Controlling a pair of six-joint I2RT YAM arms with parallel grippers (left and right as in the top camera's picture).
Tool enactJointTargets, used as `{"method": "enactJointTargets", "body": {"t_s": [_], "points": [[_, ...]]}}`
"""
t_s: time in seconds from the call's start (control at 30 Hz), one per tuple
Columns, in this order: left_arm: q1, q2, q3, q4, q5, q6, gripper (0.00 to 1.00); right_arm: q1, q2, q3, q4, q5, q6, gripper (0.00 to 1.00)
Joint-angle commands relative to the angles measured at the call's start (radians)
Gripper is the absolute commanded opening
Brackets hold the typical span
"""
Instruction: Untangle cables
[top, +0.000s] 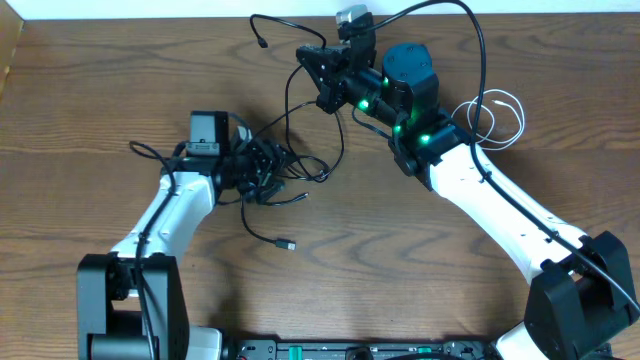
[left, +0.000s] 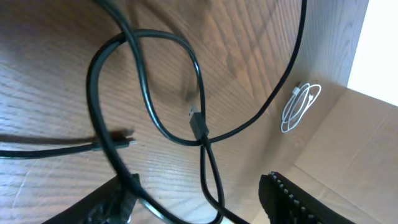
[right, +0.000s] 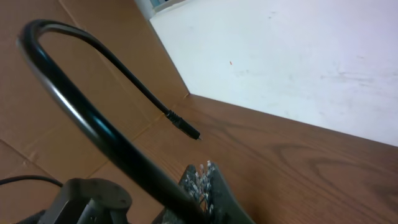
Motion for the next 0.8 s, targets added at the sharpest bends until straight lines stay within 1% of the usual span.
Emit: {"method": "enactJointTargets", "body": {"t_s": [0.0,0.07,0.1,0.2,0.23,0.27,0.3,0.37,0.47,0.53,0.67,0.77], "points": [[-0.026,-0.010,0.015,0.004,-0.068,-0.021,0.65,0.004,-0.031,0.004,0.003,-0.009,0.012,0.01],[-0.045,-0.010,0.006,0.005,-0.097,-0.025,0.63,0.004,-0.031,0.004,0.002,-0.009,0.012,0.01],[-0.049,-0.010,0.002,0.005,-0.101,-0.028,0.60,0.004,-0.030,0.004,0.002,-0.009,0.012,0.01],[-0.058,-0.010,-0.013,0.005,-0.120,-0.061,0.59,0.004,-0.030,0.004,0.002,-0.009,0.012,0.01],[-0.059,-0.009,-0.017,0.005,-0.123,-0.065,0.53,0.004,-0.031,0.004,0.002,-0.009,0.012,0.01],[-0.060,-0.008,-0.018,0.005,-0.127,-0.069,0.44,0.005,-0.030,0.004,0.002,-0.009,0.012,0.01],[-0.060,-0.005,-0.018,0.005,-0.127,-0.069,0.34,0.005,-0.031,0.004,0.001,-0.009,0.012,0.01],[-0.060,-0.002,-0.018,0.005,-0.127,-0.069,0.08,0.004,-0.031,0.004,-0.003,-0.009,0.011,0.01],[-0.059,-0.002,-0.018,0.022,-0.126,-0.052,0.08,0.004,-0.030,0.004,-0.042,-0.004,0.005,0.01],[-0.054,-0.002,-0.018,0.059,-0.109,-0.005,0.07,0.004,-0.029,0.003,-0.087,0.018,-0.013,0.01],[-0.040,-0.002,-0.018,0.151,0.040,0.102,0.07,0.004,-0.019,0.003,-0.216,0.059,-0.034,0.01],[-0.030,-0.002,-0.017,0.185,0.097,0.120,0.07,0.005,0.005,0.003,-0.283,0.058,-0.034,0.01]]}}
